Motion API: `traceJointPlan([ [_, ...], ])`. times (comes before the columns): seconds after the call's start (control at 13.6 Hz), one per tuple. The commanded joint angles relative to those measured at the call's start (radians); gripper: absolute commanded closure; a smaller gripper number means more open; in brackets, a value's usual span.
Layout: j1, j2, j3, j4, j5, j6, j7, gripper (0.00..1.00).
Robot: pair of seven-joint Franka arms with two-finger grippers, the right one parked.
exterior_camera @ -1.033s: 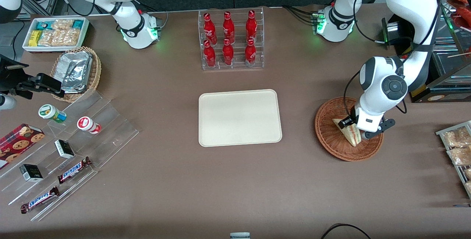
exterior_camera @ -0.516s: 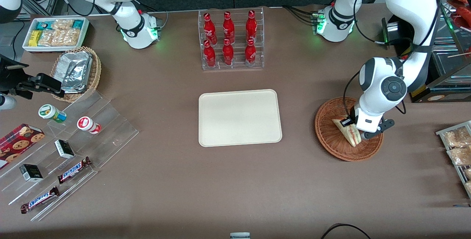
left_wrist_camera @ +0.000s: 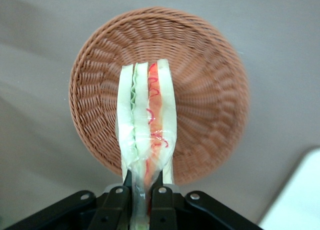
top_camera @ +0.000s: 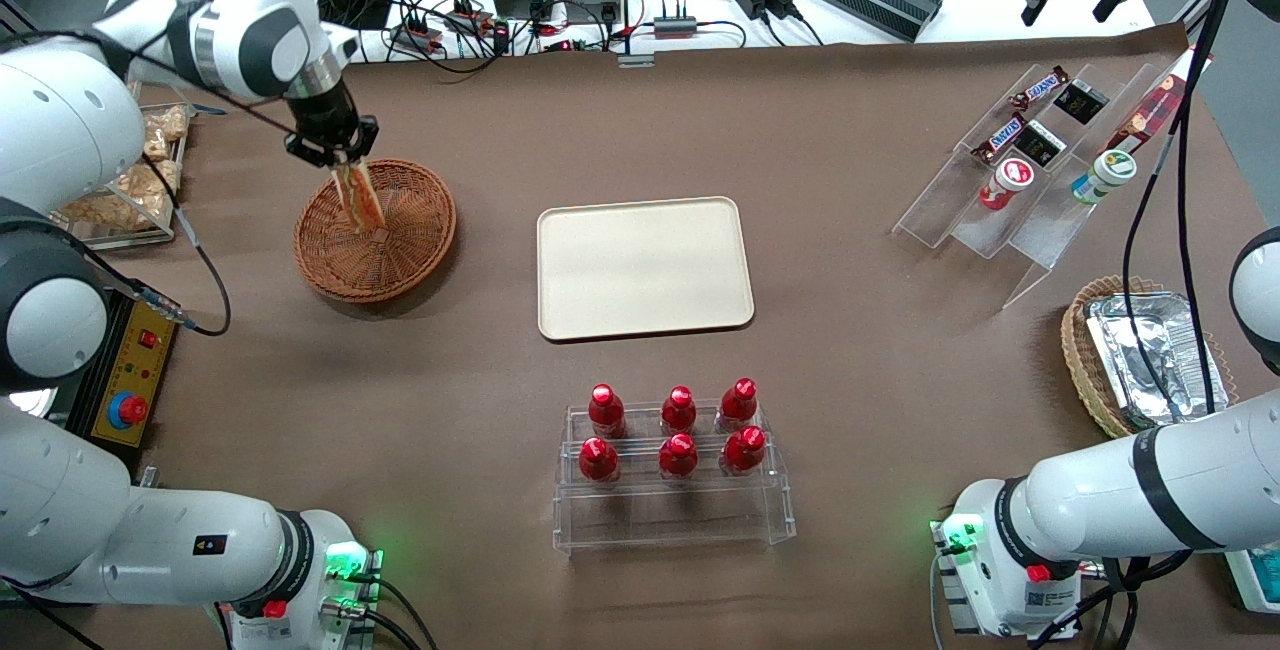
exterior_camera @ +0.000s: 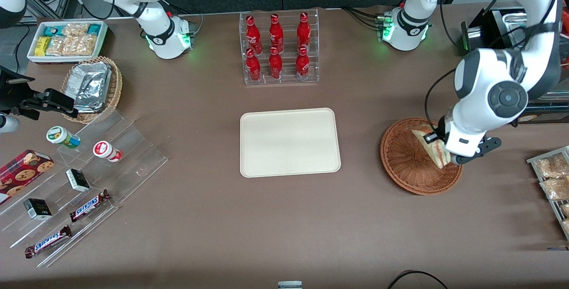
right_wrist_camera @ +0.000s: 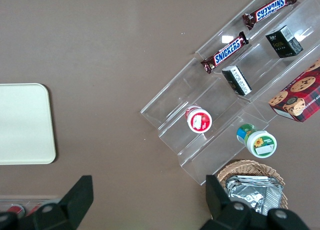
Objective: Place sandwich from basket to tray
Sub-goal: 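Lift the sandwich out of the basket with the left gripper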
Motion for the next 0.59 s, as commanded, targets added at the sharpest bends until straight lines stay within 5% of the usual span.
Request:
traceJointPlan([
  [0.0,-0.056,0.022,-0.065,0.102,0.003,-0.094,-0.049,1.00],
  [0.52,-0.361,0.209,-0.084,0.307,-0.049,-0.082,-0.194,1.00],
])
